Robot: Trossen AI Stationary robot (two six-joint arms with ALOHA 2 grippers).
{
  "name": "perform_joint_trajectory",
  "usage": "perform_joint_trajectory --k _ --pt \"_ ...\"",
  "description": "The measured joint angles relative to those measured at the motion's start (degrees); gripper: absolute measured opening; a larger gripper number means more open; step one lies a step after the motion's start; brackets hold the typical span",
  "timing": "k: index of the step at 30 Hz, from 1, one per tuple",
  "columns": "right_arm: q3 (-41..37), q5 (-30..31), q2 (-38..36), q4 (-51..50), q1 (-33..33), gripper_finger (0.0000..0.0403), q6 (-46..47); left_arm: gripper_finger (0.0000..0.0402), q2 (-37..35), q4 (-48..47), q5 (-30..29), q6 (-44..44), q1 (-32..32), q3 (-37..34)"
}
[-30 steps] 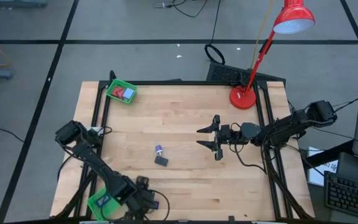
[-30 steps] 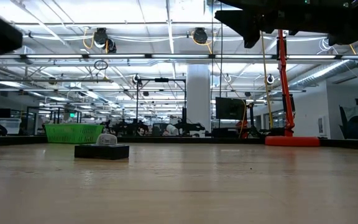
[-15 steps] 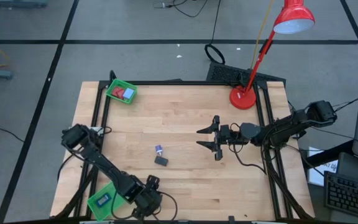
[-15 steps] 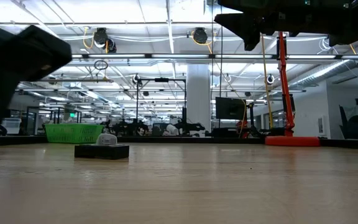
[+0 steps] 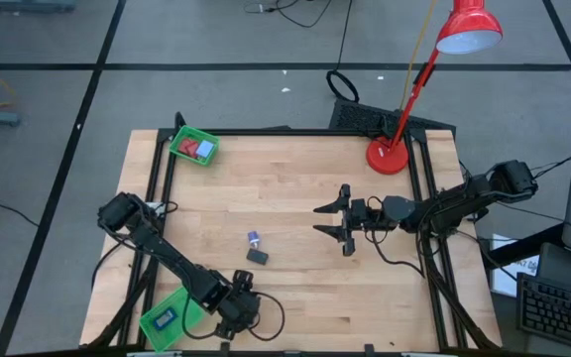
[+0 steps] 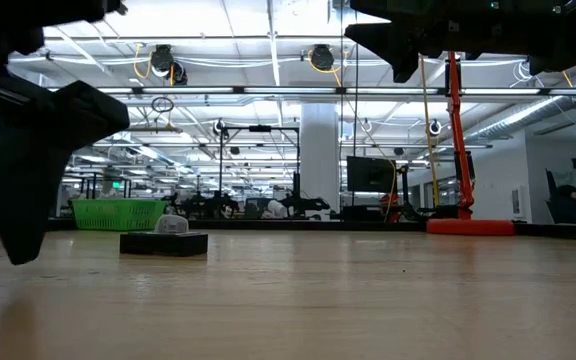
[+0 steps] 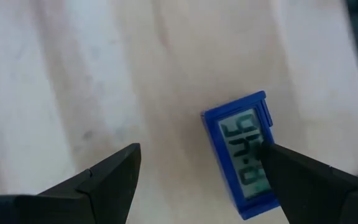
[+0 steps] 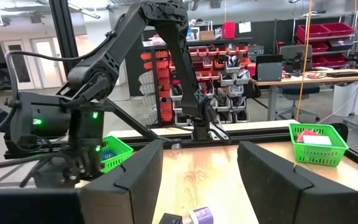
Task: Pick & Place Office items
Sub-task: Put the blue digital timer into the bottom green basket
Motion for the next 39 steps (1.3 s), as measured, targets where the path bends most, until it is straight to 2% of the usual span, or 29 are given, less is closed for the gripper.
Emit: perform_joint_trajectory --k 10,16,22,25,32,39 --pt "-0.02 0.0 0.0 0.19 0.0 0.0196 0.0 0.033 -5.91 -9.74 -4.73 -3.97 1.83 -0.72" --pt "-0.02 0.0 0.02 -0.2 0.0 0.0196 0.0 0.033 -8.3 -7.63 -4.06 -19.77 1.13 -0.44" --pt "-0.02 -0.02 0.02 -0.24 0.02 0.0196 0.35 0.033 -4.89 -9.04 -7.7 -33.94 -0.15 -0.44" --pt "-0.02 -0.02 0.02 -0.22 0.02 0.0196 1.05 0.033 -3.77 -11.93 -6.93 -41.19 0.1 -0.44" --pt "-0.01 -0.02 0.02 -0.2 0.02 0.0196 1.05 0.033 -3.59 -19.32 -6.56 -51.67 -0.01 -0.42" --pt "-0.02 -0.04 0.02 -0.22 0.02 0.0196 1.05 0.033 -3.59 -16.82 -4.96 -52.15 -0.29 -0.37"
